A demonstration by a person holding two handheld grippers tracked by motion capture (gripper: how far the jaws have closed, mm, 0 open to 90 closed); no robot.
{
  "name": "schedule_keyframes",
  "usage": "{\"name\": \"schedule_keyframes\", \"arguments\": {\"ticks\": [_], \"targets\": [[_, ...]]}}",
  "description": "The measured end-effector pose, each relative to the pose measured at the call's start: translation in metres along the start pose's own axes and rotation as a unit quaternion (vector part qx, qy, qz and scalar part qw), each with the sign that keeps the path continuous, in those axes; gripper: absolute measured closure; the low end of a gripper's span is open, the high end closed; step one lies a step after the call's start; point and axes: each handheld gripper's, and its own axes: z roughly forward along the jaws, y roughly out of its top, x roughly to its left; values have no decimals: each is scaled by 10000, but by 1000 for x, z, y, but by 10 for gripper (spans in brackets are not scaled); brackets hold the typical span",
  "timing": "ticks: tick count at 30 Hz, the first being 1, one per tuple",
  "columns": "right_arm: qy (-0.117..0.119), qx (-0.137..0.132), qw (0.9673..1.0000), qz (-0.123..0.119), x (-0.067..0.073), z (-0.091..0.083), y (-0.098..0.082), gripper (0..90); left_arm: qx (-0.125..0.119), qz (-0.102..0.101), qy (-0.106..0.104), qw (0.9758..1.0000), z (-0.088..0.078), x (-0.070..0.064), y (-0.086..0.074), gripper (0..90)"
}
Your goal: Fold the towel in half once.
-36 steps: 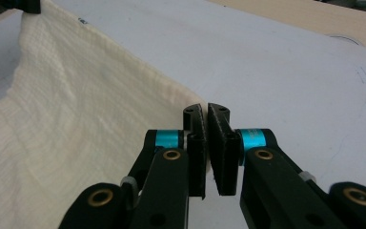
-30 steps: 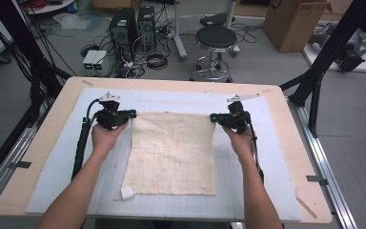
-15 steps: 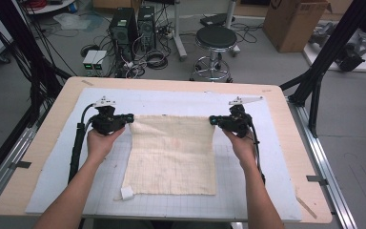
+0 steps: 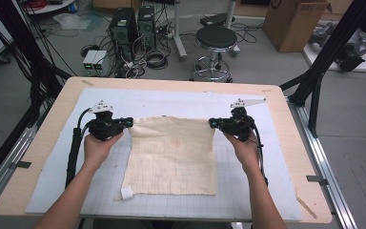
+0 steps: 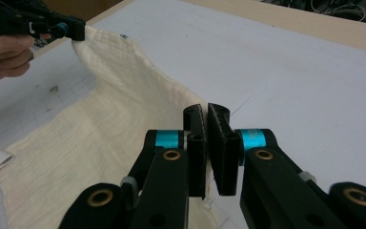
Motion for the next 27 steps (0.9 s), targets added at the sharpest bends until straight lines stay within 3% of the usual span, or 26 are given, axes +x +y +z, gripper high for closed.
{"name": "schedule_keyframes", "arguments": {"ticks": [3,13,27], "targets": [[24,-31,10000,14,2,-4,-4,862,-50,-67,-62,9999,-4,1,-4,859],[135,-130,9998,110,5,-12,-21,862,-123,52,-230,9996,-16,-9,-10,860],[240,-188,9995,-37,12,-19,-32,863,-236,89,-397,9989,-25,-15,-23,860]]}}
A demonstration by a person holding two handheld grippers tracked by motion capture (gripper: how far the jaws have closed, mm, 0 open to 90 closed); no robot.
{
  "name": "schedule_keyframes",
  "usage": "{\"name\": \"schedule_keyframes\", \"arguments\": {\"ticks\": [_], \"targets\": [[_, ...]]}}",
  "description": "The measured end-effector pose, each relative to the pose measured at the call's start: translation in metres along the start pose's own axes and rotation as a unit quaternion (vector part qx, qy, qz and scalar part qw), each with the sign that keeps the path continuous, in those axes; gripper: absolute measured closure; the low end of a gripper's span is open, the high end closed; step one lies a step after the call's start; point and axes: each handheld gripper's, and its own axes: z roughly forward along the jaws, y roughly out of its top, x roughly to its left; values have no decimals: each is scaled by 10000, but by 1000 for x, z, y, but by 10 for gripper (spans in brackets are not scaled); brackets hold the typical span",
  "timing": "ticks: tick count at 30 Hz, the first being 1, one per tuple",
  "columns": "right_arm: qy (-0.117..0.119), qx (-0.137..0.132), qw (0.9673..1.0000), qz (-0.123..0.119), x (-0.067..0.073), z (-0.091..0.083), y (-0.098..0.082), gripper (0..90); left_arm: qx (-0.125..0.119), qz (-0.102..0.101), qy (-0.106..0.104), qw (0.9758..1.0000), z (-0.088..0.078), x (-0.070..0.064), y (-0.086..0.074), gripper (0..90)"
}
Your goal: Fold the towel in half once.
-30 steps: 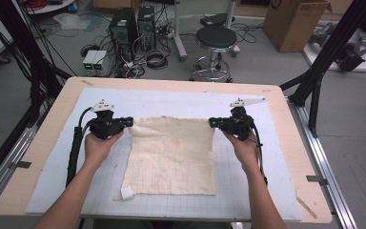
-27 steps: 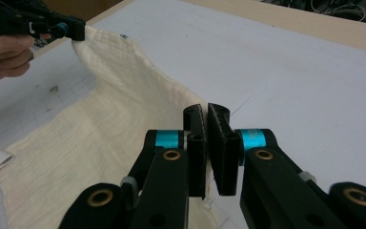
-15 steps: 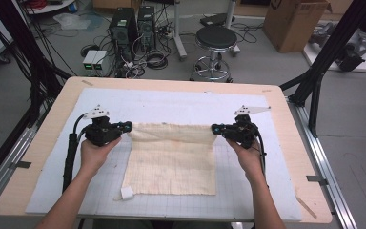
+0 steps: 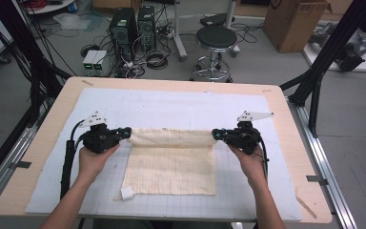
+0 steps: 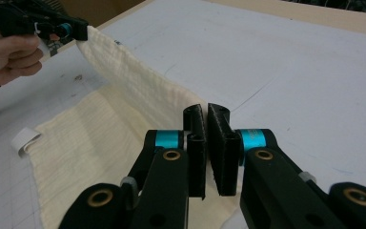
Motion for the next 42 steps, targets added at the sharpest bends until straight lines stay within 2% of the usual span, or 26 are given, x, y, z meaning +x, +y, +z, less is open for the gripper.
{"name": "schedule_keyframes", "arguments": {"ticks": [4,9,15,20,22,30,33,42], "targets": [[43,9,10000,-14,3,-1,-2,862,-16,-40,-35,10000,-2,-1,-5,860],[70,7,10000,-61,7,-3,-4,862,-1,9,-57,10000,-5,-3,-9,859],[93,22,9999,-131,11,-3,-7,862,-7,145,-130,9998,-8,-10,-9,859],[140,31,9998,-100,14,-7,-11,863,79,296,-148,9994,-11,-16,-11,859],[157,40,9998,-124,16,-8,-13,863,80,296,-180,9994,-12,-18,-12,859],[188,104,9997,-129,19,-11,-25,863,165,263,-183,9994,-13,-20,-26,859],[203,132,9996,-136,21,-12,-30,863,209,371,-217,9989,-15,-23,-28,858],[263,301,9990,-195,29,-10,-44,862,315,388,-311,9983,-20,-29,-44,857]]}}
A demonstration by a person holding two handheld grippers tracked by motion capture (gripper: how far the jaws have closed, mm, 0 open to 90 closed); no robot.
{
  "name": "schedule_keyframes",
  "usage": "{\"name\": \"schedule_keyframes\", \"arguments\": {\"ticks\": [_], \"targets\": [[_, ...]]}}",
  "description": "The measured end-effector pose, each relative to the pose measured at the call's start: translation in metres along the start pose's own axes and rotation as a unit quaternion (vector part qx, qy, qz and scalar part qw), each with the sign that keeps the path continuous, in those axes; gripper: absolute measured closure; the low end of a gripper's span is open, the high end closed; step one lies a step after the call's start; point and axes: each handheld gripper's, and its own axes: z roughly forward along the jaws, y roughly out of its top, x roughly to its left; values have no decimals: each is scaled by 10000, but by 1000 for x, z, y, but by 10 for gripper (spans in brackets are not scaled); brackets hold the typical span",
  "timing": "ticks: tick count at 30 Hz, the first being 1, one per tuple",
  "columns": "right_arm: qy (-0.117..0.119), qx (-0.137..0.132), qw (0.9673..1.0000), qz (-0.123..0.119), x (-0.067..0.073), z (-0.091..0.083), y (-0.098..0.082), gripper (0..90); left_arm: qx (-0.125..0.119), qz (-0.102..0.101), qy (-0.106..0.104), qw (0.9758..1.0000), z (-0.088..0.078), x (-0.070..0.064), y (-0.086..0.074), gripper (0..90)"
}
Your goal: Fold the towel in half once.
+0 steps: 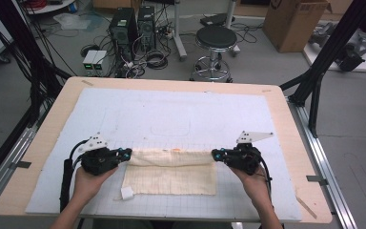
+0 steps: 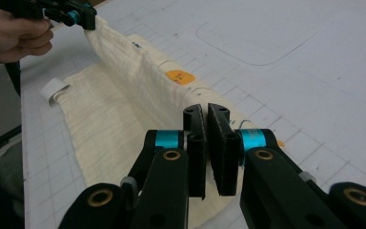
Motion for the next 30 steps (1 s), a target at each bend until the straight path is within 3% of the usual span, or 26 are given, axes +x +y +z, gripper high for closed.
{"name": "schedule_keyframes", "arguments": {"ticks": [12,26,30], "targets": [[139,228,9996,-45,14,0,-20,861,344,288,-253,9987,-11,-12,-19,852],[316,463,9984,-26,23,2,-41,854,517,383,-588,9962,-17,-21,-28,843],[453,435,9980,-82,28,-2,-43,808,476,303,-732,9957,-24,-21,-32,780]]}}
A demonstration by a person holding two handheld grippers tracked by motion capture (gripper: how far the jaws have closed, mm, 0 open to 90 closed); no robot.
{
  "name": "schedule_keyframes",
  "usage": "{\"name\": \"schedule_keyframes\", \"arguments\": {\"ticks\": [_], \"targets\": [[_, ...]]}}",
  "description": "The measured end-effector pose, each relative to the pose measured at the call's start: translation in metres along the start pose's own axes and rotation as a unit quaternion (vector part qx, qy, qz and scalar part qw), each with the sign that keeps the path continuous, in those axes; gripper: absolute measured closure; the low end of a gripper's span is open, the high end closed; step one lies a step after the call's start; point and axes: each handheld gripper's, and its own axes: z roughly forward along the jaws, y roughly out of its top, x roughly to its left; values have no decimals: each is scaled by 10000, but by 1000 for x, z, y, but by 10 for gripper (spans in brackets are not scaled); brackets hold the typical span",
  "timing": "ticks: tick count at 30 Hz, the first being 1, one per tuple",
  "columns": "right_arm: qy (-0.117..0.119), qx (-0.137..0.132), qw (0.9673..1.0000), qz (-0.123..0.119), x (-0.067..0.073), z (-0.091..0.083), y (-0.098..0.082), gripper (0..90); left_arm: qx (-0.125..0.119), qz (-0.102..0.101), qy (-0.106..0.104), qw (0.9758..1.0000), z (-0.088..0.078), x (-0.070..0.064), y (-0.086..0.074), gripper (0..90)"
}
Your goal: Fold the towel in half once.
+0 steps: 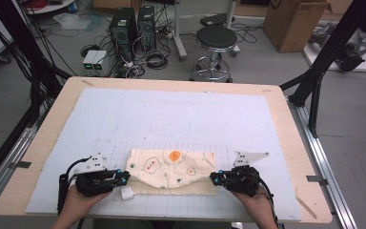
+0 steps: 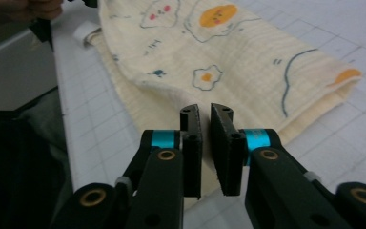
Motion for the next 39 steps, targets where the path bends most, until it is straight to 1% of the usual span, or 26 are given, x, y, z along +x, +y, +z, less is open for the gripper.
{"name": "schedule_keyframes", "arguments": {"ticks": [1,3,4,6,7,8,9,10,13,14,15,17,18,19,21,23,25,27,28,29,32,36,39], "targets": [[13,-53,10000,-29,1,-1,-1,783,-52,-10,-73,10000,-3,1,0,751],[106,-146,9998,-22,3,-5,-1,749,-214,-106,-144,9996,-7,2,1,679],[114,-173,9998,-20,4,-7,-1,733,-314,-133,-169,9993,-8,2,2,677],[86,-183,9998,-25,5,-8,1,713,-408,-190,-166,9988,-7,2,3,661],[94,-202,9997,-21,5,-8,1,711,-381,-183,-162,9990,-5,2,3,664],[96,-210,9997,-38,4,-7,1,706,-305,-136,-125,9994,-3,2,3,672],[73,-132,9999,-24,4,-5,1,703,-214,-104,-69,9997,0,1,3,678],[27,-82,9999,-91,3,-2,1,698,-131,-72,-50,9999,4,1,2,686],[-18,236,9996,-148,3,6,-2,675,141,17,-49,9999,11,0,-1,689],[-33,337,9993,-147,3,8,-3,669,228,22,-55,9997,13,0,-2,688],[-14,355,9992,-175,3,9,-5,658,316,53,-74,9995,14,-1,-3,685],[-31,449,9987,-224,5,11,-6,643,538,181,-80,9984,16,-1,-4,679],[-64,487,9984,-271,5,12,-7,638,585,200,-85,9981,16,-1,-5,674],[-33,496,9983,-319,6,12,-7,638,612,198,-129,9978,16,-1,-5,670],[-45,523,9980,-352,6,12,-8,656,656,212,-161,9975,16,-2,-6,669],[-99,567,9976,-375,7,12,-9,707,733,276,-141,9968,18,-3,-7,671],[-122,577,9976,-362,7,12,-9,762,733,285,-101,9968,18,-3,-8,682],[-142,587,9975,-378,6,11,-9,819,732,333,-22,9968,18,-2,-8,734],[-140,598,9975,-361,7,11,-9,833,728,323,-3,9968,18,-2,-8,759],[-124,617,9974,-351,8,11,-8,840,725,331,18,9968,17,-2,-8,783],[-133,575,9974,-410,9,11,-7,846,676,318,56,9972,17,-3,-8,806],[-139,476,9980,-401,10,8,-6,849,605,306,61,9977,15,-3,-7,811],[-137,397,9983,-402,11,5,-5,851,533,252,70,9982,12,-2,-7,815]]}}
